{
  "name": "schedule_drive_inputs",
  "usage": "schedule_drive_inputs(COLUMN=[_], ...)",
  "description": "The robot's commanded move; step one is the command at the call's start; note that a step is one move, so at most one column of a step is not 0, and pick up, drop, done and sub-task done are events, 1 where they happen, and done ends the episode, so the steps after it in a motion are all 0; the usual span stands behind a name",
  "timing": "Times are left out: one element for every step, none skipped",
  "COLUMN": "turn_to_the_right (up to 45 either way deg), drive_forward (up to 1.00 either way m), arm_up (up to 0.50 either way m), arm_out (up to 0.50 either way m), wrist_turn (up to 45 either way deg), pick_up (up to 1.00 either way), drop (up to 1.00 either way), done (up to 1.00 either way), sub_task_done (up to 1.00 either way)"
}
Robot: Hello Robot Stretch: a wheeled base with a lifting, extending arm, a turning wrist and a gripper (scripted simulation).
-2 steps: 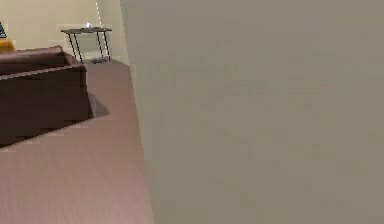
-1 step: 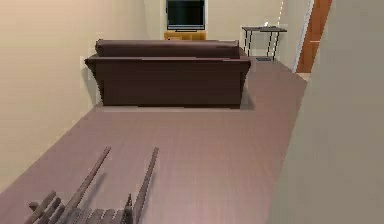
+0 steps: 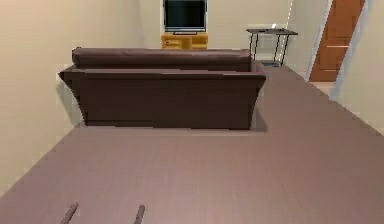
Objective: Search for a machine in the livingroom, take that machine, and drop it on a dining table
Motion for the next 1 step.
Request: schedule_drive_inputs(turn_to_the_right=[27.0], drive_forward=[0.0], arm_up=[0.0], arm_out=[0.0], wrist_turn=[0.0], pick_up=[0.0], drop=[0.0], done=[0.0], sub_task_done=[0.0])
